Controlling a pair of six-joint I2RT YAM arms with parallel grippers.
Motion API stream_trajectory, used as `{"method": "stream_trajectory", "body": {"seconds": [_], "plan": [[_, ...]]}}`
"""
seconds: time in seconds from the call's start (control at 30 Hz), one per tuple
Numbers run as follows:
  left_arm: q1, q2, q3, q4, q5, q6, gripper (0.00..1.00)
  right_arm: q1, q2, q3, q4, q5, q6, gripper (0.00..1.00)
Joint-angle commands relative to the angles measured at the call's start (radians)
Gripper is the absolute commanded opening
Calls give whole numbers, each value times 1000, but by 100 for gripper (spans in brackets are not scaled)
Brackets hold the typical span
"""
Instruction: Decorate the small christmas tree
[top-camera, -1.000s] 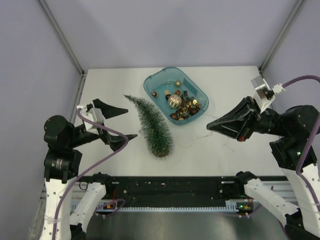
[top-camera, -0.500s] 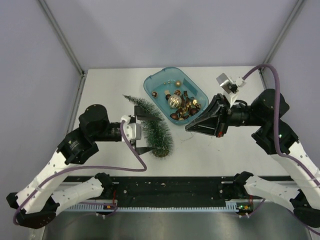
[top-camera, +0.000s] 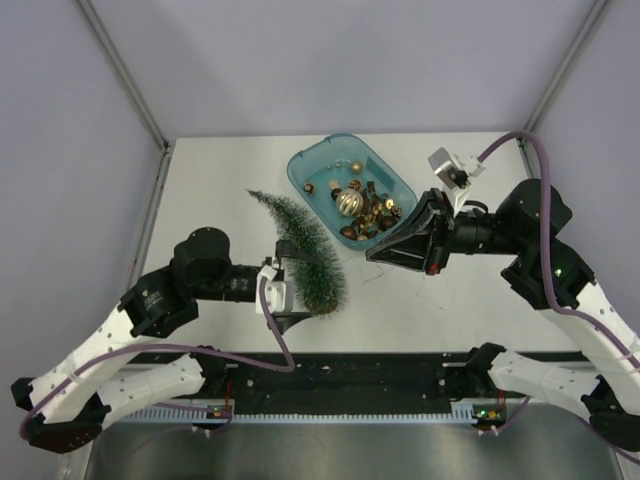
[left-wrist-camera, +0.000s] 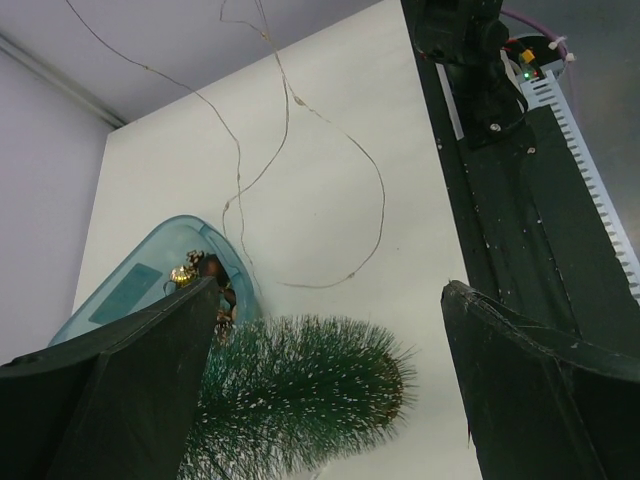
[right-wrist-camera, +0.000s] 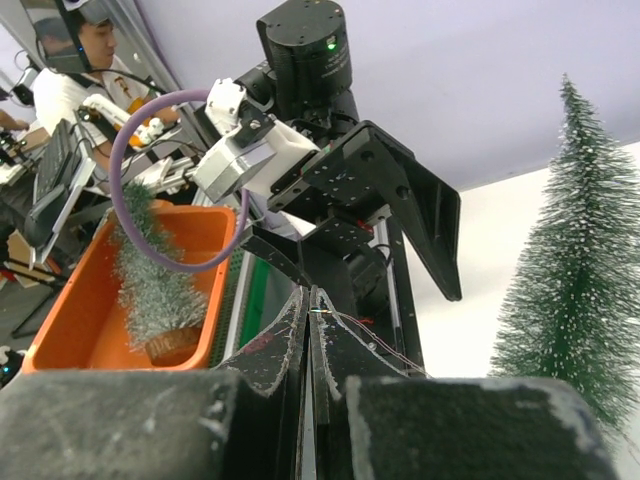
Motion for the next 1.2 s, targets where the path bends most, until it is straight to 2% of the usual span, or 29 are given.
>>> {"method": "stream_trajectory", "body": {"seconds": [0.0,0.13,0.27,0.37,0.53,0.7,0.83,1.17], "plan": [[-16,-9,5,36,-4,18,99,62,11,13,51,43,-7,0],[-34,-11,-14,43,10,-29,99,129,29,22,42,87,-25,0],[-34,-17,-6,142,-87,-71,99,205,48,37,-8,133,-61,0],[-26,-14,41,142,-99,-100,99,240,55,45,-41,155,-77,0],[18,-23,83,84,7,-253,99,304,72,56,-74,196,-94,0],[73,-40,61,167,54,-452,99,381,106,85,-85,258,-111,0],[101,-37,70,181,146,-577,99,424,135,102,-70,298,-120,0],[104,-129,-31,81,240,-531,99,521,219,116,19,377,-125,0]]}}
